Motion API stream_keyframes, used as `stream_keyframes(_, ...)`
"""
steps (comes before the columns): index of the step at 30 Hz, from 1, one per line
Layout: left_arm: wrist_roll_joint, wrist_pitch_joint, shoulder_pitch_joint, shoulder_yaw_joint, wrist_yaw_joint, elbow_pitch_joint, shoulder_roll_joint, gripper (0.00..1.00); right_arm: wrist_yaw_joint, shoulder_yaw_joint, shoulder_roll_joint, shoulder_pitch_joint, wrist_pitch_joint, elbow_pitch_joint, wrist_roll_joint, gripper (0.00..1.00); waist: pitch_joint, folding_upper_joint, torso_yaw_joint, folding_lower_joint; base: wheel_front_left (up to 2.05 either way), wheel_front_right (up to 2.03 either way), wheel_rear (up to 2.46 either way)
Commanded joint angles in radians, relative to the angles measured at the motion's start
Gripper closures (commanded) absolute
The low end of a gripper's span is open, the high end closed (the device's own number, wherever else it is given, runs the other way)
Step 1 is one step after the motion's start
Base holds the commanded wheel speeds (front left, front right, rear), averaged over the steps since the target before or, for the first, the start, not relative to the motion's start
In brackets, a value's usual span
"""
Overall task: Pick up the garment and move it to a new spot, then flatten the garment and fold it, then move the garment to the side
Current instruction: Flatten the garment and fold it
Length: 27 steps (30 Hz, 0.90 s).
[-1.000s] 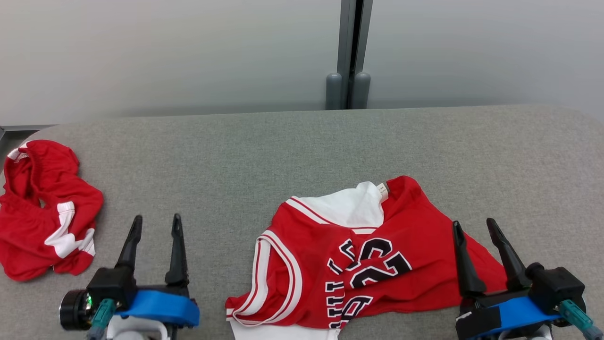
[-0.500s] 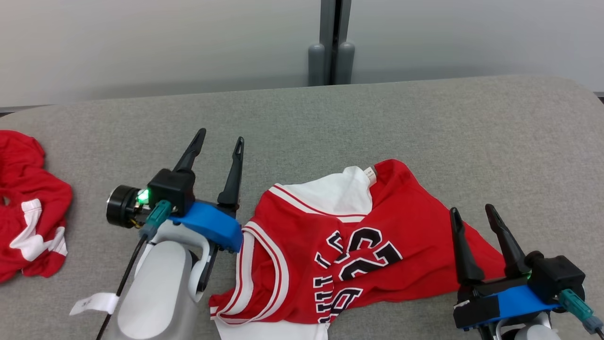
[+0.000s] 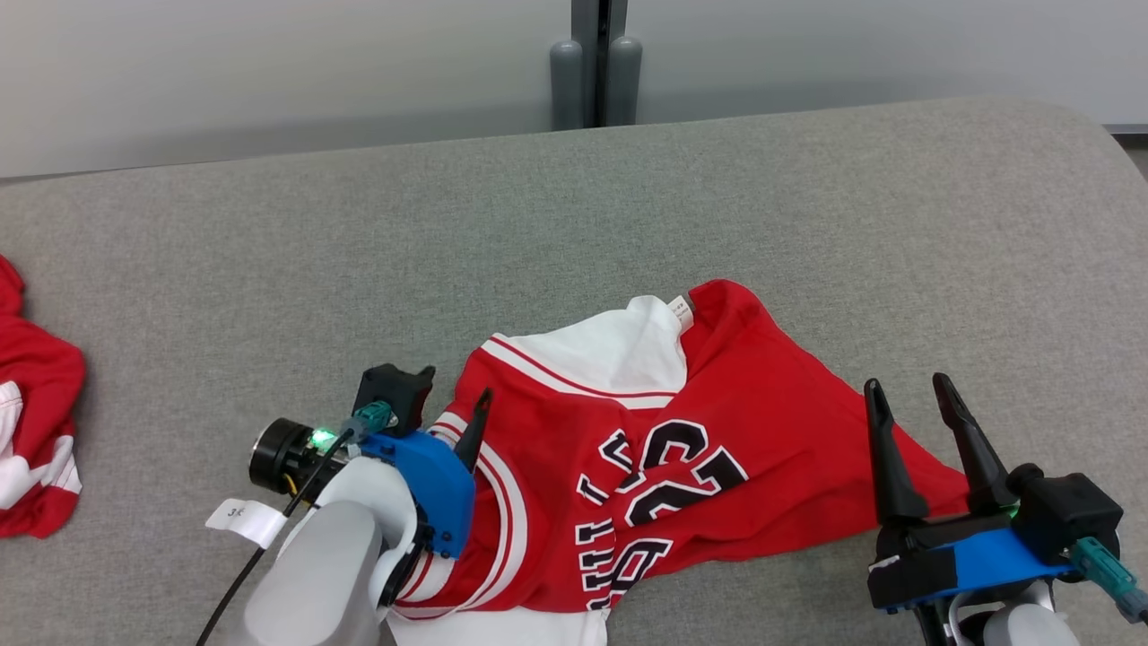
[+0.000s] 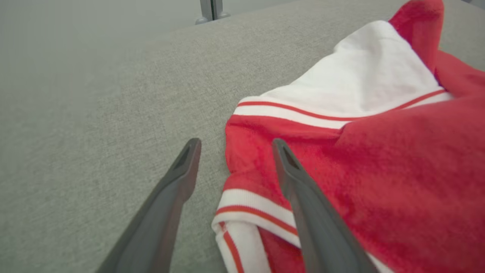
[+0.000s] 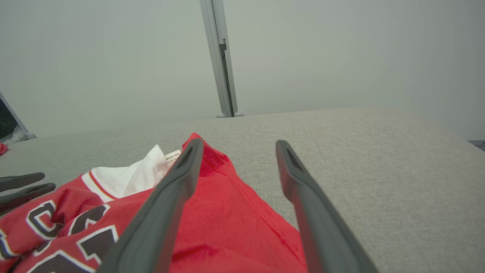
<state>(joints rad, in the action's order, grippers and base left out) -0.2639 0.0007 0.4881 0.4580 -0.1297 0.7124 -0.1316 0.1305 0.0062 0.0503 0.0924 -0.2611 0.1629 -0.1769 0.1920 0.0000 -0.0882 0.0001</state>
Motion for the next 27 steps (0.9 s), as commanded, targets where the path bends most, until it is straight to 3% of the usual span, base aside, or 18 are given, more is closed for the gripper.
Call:
stream_keyframes(1,-0.013,0.014,0.004,0.016,0.000,0.020,-0.014,0.00,0.001,-0.003,0.000,0.012,-0.004,0.002,0.002,0.00,0.003,0.0000,0.000,-0.0001,0.00,0.00,0.00)
stream_keyframes(11,-0.134,0.113,-0.007,0.131,0.000,0.098,-0.022,0.03,0.001,0.000,0.000,0.019,-0.005,0.011,0.004,0.00,0.001,0.0000,-0.008,-0.0001,0.00,0.00,0.00)
stream_keyframes(12,-0.145,0.114,-0.005,0.142,0.000,0.100,-0.025,0.35,0.001,0.001,0.000,0.017,-0.005,0.011,0.004,0.00,-0.001,0.0000,-0.008,-0.0001,0.00,0.00,0.00)
stream_keyframes(13,-0.158,0.113,-0.003,0.154,0.000,0.102,-0.028,1.00,0.001,0.001,0.000,0.016,-0.005,0.012,0.005,0.00,-0.003,0.0000,-0.008,-0.0001,0.00,0.00,0.00)
stream_keyframes(27,-0.211,-0.078,0.266,0.084,0.002,0.101,-0.106,1.00,0.001,-0.007,0.001,0.033,-0.005,-0.007,0.007,0.00,0.029,0.0000,-0.004,-0.0001,0.00,0.00,0.00)
